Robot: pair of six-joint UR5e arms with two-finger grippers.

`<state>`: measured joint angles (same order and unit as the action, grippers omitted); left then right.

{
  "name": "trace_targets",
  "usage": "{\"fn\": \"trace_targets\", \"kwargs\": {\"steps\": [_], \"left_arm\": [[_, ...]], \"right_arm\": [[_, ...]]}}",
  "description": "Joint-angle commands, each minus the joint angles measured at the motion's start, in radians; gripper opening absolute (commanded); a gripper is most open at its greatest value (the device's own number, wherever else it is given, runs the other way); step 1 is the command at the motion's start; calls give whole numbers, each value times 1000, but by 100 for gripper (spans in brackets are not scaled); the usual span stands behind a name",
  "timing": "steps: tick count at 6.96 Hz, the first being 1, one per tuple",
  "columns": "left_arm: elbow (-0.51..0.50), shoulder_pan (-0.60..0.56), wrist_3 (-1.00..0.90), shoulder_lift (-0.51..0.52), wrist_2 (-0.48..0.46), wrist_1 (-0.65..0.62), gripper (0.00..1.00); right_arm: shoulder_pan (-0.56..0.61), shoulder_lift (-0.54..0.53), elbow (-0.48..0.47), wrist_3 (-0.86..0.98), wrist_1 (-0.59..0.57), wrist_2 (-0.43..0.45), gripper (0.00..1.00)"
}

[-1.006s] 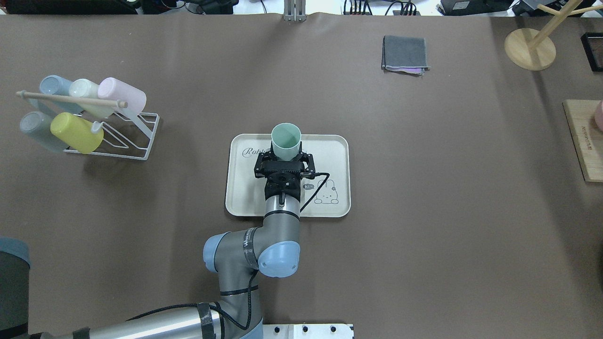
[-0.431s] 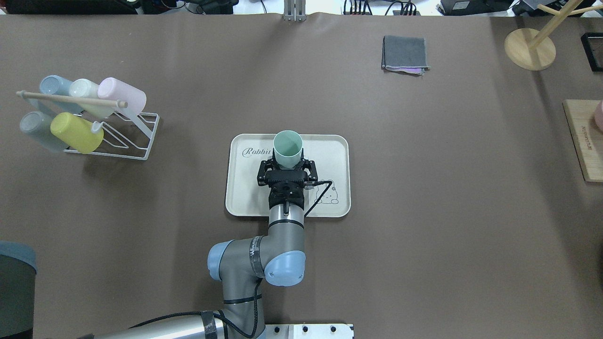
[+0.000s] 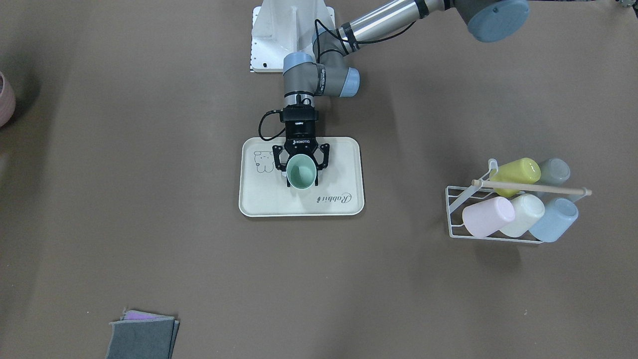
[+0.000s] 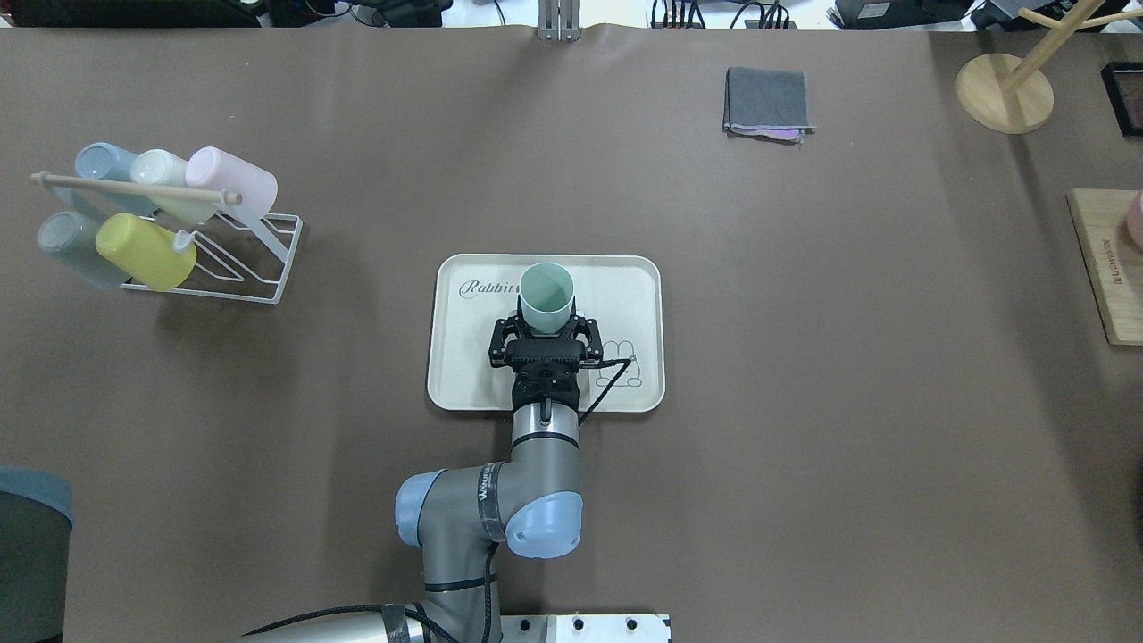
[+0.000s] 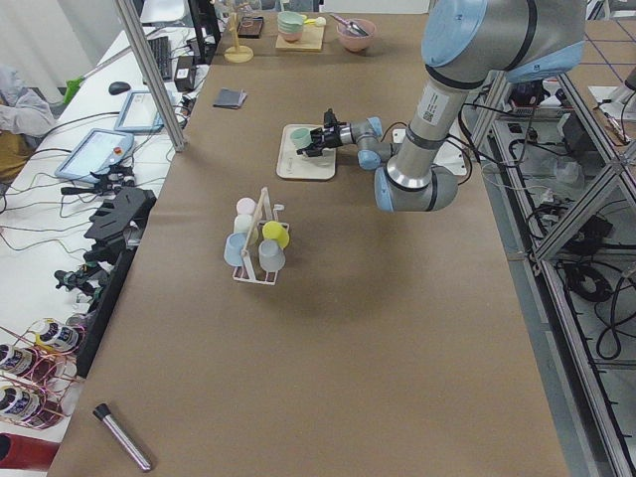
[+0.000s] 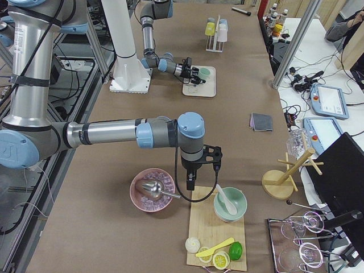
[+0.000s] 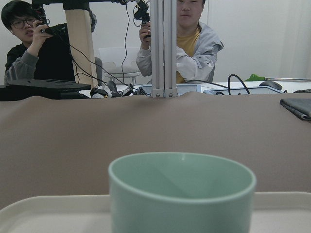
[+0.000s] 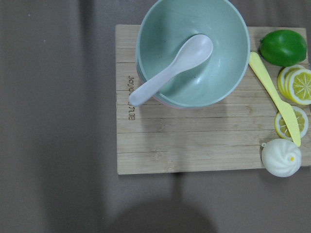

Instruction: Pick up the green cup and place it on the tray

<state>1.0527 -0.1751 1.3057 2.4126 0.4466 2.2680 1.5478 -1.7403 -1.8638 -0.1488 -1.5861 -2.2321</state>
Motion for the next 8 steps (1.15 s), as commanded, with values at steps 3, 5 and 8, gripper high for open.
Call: {"fn": "trace_targets", "kwargs": {"steps": [3, 5, 8], "left_arm": [[7, 32, 10, -3, -42, -8, 99], [35, 42, 10, -9, -63, -15, 99], [237, 40, -2, -99, -63, -79, 99]], "right_arm": [[0, -1, -2, 0, 0, 0, 100], [0, -2, -2, 0, 0, 0, 100], [0, -2, 0, 0, 0, 0, 100]]}}
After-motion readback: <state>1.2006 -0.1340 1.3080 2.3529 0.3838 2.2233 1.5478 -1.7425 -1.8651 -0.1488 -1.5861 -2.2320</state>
